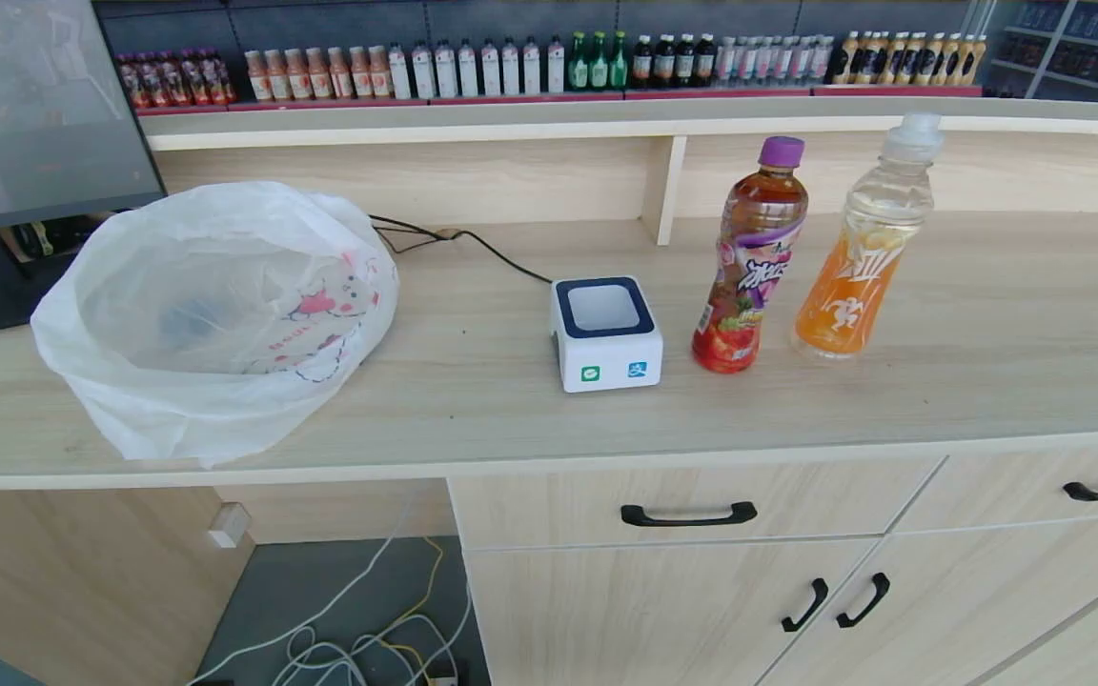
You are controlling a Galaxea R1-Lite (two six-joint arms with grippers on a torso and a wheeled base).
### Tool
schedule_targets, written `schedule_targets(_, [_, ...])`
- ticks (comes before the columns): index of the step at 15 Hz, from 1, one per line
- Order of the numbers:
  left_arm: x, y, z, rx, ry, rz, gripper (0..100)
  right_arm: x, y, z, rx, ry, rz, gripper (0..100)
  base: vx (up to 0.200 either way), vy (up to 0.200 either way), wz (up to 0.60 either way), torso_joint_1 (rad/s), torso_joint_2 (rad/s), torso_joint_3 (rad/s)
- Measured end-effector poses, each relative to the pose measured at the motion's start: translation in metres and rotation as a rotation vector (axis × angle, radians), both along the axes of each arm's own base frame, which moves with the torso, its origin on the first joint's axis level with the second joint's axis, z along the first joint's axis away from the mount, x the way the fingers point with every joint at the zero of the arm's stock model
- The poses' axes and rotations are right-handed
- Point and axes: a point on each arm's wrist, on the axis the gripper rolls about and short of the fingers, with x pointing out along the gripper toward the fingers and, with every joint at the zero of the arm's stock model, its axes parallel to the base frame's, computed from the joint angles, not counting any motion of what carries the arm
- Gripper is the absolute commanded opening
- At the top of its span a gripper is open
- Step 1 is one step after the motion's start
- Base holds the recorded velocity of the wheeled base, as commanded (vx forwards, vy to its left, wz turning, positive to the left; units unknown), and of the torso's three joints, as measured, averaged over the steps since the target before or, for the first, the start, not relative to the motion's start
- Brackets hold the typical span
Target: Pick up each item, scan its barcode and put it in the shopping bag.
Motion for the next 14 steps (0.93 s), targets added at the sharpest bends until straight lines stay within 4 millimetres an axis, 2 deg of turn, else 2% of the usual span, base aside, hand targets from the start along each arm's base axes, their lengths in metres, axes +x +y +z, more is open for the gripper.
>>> schedule_targets(3, [0.000,0.000,0.000,0.000,0.000,0.000,100,0.024,0.002,0.035,-0.008,0.011,0.050,100,0.000,0.000,0.00,0.000,0.00,0.000])
schedule_targets(6, [0.000,0.000,0.000,0.000,0.000,0.000,100,0.052,0.007,0.058,-0.038,0.027,0.069,100,0.000,0.000,0.00,0.000,0.00,0.000])
schedule_targets(10, [0.000,0.000,0.000,0.000,0.000,0.000,100,0.095,0.018,0.078,-0.055,0.010,0.112,100,0.000,0.000,0.00,0.000,0.00,0.000])
schedule_targets(12, [0.000,0.000,0.000,0.000,0.000,0.000,100,0.116,0.023,0.088,-0.051,-0.088,0.116,100,0.000,0.000,0.00,0.000,0.00,0.000])
schedule_targets(14, [0.000,0.000,0.000,0.000,0.000,0.000,100,0.140,0.030,0.090,-0.037,-0.190,0.114,100,0.000,0.000,0.00,0.000,0.00,0.000])
